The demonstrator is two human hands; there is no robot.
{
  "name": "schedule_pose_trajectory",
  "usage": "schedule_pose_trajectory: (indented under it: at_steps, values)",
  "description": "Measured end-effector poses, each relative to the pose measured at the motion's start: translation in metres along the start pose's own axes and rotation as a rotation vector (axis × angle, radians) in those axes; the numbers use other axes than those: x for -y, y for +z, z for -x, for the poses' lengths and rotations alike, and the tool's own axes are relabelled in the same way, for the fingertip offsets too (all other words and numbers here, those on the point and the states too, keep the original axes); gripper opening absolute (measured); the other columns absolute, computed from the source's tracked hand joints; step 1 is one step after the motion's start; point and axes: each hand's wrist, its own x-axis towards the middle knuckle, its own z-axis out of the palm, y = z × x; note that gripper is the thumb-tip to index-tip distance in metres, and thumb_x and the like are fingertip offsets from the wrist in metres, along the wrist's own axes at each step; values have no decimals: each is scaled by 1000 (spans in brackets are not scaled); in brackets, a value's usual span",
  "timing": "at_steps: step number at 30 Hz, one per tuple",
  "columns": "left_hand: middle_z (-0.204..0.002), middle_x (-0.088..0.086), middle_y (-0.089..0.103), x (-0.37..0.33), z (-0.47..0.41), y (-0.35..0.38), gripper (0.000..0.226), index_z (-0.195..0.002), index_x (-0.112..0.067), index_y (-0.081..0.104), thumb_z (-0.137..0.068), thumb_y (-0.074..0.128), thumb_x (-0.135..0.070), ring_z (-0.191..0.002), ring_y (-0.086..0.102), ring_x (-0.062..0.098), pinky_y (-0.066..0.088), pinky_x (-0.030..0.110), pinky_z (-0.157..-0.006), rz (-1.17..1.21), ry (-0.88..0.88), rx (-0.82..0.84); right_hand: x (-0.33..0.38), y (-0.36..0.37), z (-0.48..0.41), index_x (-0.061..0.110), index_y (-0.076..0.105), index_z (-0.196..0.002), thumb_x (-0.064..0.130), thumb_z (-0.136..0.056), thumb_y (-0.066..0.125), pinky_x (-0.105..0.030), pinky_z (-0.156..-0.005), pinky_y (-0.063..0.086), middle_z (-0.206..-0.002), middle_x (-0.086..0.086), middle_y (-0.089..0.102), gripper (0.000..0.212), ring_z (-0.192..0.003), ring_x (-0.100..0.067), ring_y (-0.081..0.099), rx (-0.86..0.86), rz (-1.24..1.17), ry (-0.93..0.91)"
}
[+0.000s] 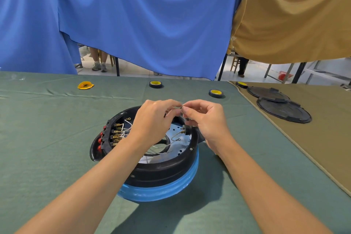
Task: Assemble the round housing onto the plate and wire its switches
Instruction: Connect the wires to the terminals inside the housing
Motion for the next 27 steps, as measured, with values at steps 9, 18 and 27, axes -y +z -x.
schedule_pose_trajectory:
  at_steps: [9,18,27]
  values:
    - [-100,4,72,8,-3,7,19,-110,-15,69,-101,53,-19,-91,65,23,55,41,-85,-178,-283,412,-24,4,-9,9,70,-83,33,-98,52,-29,-60,41,-47,16,53,33,-54,-5,48,-232,325,47]
    - [-102,7,70,13,-5,14,22,-116,-14,68,-101,51,-15,-93,64,25,55,44,-87,-155,-258,508,-34,11,-9,17,70,-91,38,-99,47,-46,-94,44,-95,-6,67,32,-105,-30,55,-144,507,-12]
    - [-96,7,71,8,-3,12,23,-110,-15,73,-99,53,-15,-90,65,27,55,44,-86,-151,-222,499,-33,8,-8,19,63,-77,31,-99,51,-42,-93,41,-67,11,56,27,-79,-18,52,-156,510,-37]
